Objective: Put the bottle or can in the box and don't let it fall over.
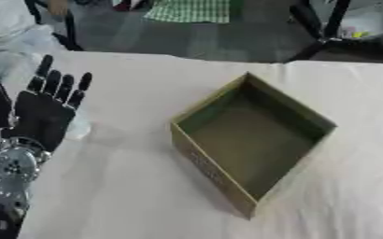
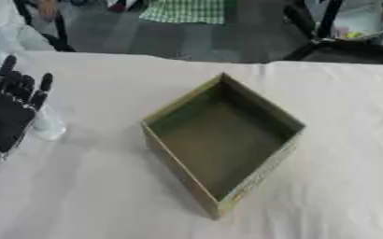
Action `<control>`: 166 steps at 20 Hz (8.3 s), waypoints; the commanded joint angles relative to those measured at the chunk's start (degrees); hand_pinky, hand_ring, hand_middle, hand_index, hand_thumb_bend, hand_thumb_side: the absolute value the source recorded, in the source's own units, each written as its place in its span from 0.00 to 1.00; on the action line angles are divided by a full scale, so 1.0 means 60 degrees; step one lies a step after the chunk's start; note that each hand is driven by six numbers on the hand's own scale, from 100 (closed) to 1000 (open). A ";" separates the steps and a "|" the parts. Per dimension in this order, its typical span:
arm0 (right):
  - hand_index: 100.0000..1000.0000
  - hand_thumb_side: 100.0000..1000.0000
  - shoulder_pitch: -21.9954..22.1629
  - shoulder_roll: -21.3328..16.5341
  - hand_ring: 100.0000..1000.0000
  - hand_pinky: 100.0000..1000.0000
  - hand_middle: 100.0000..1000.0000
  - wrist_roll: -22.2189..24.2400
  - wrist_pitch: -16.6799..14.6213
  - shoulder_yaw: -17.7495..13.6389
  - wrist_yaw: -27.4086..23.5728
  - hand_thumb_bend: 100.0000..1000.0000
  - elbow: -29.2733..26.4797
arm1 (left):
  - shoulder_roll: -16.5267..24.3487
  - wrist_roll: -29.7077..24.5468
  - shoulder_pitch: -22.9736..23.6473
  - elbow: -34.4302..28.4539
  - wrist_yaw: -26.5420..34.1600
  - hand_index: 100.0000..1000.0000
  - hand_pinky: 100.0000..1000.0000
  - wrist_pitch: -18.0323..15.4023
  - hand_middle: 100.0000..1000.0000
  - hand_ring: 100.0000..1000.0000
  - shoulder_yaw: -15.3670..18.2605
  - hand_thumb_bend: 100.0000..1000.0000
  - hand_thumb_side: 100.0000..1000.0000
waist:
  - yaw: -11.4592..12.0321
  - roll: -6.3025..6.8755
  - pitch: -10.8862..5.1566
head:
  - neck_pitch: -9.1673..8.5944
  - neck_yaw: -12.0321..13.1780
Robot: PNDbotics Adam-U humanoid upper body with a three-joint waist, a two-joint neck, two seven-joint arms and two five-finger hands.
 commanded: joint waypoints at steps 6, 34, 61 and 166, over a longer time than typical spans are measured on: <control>0.86 0.64 -0.0155 -0.0269 0.71 0.78 0.70 0.0030 -0.0016 -0.0041 0.0003 0.00 -0.0058 | 0.0237 0.0030 -0.0212 0.0090 -0.0035 1.00 0.61 -0.0109 0.19 0.31 0.0178 0.70 0.69 | -0.0019 -0.0003 -0.0096 | -0.0085 0.0035; 0.86 0.65 -0.0234 -0.0305 0.71 0.78 0.70 0.0079 -0.0052 -0.0033 0.0005 0.00 0.0004 | 0.0353 0.0019 -0.0558 0.0844 0.0060 1.00 0.61 -0.0184 0.18 0.30 0.0227 0.70 0.70 | -0.0082 -0.0021 0.0067 | -0.0004 0.0218; 0.86 0.66 -0.0246 -0.0304 0.71 0.78 0.70 0.0145 -0.0060 -0.0005 0.0013 0.00 0.0064 | 0.0558 -0.0150 -0.0922 0.1533 0.0180 1.00 0.61 -0.0201 0.18 0.30 0.0300 0.69 0.70 | -0.0108 -0.0014 0.0172 | -0.0034 0.0296; 0.86 0.68 -0.0301 -0.0289 0.71 0.79 0.70 0.0250 -0.0079 0.0060 0.0016 0.00 0.0171 | 0.0912 -0.0003 -0.2146 0.2445 0.0528 1.00 0.61 -0.0411 0.18 0.30 0.0461 0.69 0.69 | -0.0227 0.0015 0.0366 | -0.0147 0.0534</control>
